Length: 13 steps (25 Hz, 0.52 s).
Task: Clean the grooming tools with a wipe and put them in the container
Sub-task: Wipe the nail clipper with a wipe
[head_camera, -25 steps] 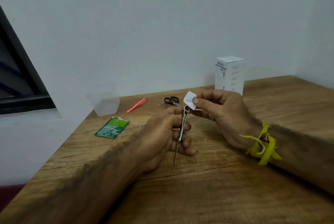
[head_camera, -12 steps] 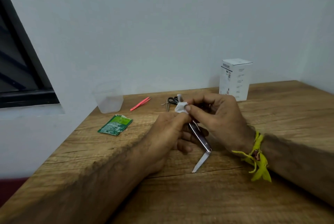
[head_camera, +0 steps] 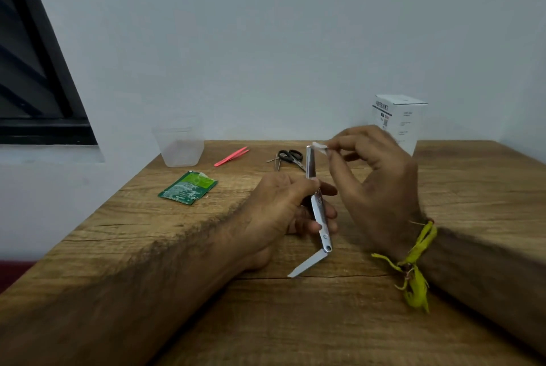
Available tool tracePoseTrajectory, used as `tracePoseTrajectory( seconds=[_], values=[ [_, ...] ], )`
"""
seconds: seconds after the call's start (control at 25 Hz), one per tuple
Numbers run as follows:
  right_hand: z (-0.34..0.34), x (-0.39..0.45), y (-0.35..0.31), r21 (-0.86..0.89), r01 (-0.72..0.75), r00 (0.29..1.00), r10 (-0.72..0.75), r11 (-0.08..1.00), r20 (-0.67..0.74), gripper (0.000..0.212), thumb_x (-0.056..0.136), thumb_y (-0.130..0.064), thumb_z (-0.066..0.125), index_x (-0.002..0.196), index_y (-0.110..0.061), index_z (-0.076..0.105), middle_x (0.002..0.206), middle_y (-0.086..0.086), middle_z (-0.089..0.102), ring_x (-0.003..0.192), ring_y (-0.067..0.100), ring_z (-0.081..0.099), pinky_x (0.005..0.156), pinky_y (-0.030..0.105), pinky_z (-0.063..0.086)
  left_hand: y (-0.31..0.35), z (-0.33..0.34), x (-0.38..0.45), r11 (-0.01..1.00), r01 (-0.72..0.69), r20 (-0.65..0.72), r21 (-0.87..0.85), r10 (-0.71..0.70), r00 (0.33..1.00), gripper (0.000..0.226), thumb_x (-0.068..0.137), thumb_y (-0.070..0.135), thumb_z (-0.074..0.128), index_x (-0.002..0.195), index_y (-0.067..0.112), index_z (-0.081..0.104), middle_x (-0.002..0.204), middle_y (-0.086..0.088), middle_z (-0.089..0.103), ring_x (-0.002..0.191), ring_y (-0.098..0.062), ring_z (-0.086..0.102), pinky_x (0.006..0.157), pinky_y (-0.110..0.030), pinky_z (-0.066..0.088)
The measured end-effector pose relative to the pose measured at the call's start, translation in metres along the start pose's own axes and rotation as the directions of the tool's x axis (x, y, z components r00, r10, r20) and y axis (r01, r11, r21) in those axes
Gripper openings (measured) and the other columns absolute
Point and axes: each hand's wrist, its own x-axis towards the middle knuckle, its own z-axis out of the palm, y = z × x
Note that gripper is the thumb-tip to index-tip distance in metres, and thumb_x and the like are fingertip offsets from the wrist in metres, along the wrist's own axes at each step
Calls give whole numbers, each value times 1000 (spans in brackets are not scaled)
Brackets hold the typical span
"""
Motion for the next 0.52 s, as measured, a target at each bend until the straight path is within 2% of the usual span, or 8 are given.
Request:
tracePoseTrajectory(
  seconds=[0.12,0.32,0.52],
  values=[
    [1,-1,0,-62,84,996,-82,995,33,9,87,3,66,94,2,72,90,9,68,86,19,63,74,34,54,-1,1,0,1000,-1,23,16,1,1000,29,105,23,49,99,2,69,74,-14,71,60,-24,71,43,-18,50],
    [4,-2,2,-152,171,980,-151,974,133,9,89,0,65,96,1,71,92,11,68,86,25,64,74,43,53,-2,2,-1,1000,-20,36,16,20,999,37,106,22,48,109,-12,61,74,-15,68,57,-23,69,44,-18,51],
    [5,-2,5,-154,190,978,-173,970,120,10,89,1,65,97,3,71,93,13,68,87,26,65,74,45,54,-1,2,-1,1000,-27,49,7,27,998,32,107,21,46,105,-6,64,73,-13,67,57,-22,69,45,-19,52]
  ],
)
